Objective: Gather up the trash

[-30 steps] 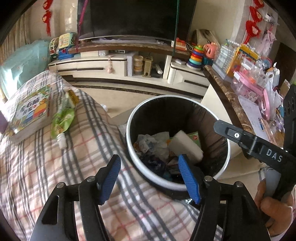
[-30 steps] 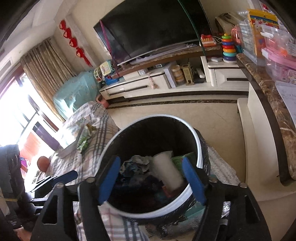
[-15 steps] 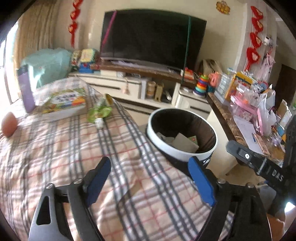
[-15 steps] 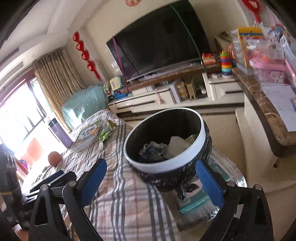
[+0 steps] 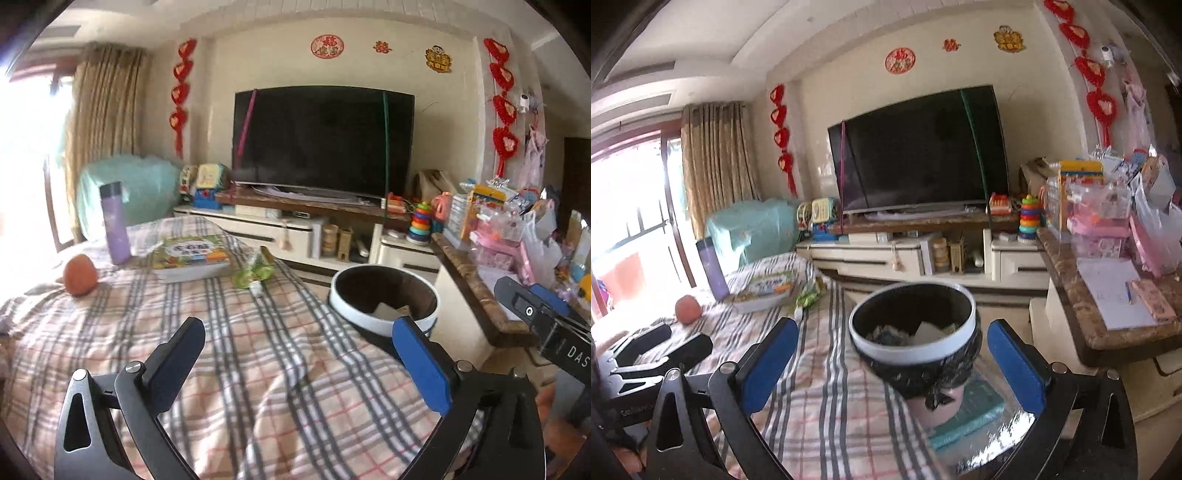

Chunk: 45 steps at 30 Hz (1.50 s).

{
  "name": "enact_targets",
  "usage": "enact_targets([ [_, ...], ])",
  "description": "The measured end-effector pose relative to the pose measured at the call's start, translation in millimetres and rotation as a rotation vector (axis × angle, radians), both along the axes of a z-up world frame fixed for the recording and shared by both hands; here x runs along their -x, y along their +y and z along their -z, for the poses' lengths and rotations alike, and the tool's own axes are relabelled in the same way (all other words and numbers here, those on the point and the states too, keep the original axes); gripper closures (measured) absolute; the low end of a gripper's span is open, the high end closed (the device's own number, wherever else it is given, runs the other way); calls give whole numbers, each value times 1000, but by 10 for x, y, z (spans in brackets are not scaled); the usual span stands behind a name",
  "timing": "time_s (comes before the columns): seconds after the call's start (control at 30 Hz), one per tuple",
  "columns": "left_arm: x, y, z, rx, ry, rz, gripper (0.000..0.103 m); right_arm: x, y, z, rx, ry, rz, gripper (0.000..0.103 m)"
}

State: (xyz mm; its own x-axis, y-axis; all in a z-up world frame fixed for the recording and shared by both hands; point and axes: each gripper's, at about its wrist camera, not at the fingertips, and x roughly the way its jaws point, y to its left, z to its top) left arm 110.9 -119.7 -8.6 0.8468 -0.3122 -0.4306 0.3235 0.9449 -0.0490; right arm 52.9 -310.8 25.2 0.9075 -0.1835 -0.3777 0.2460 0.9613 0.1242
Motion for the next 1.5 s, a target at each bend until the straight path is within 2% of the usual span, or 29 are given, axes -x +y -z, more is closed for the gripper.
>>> enact_targets([
  [0.2, 172, 66, 179, -14, -19, -37, 1, 66, 52, 208, -3, 9, 6, 0],
  [0.43, 219, 89, 239, -39, -22, -91, 1, 161, 96, 187, 34, -22, 23, 0],
  [1.03, 289, 110, 218, -47, -64, -103, 1, 159, 107, 233, 38, -23, 20, 0],
  [1.5, 286, 135, 237, -47, -64, -94, 1, 170, 91, 214, 21, -28, 18, 0],
])
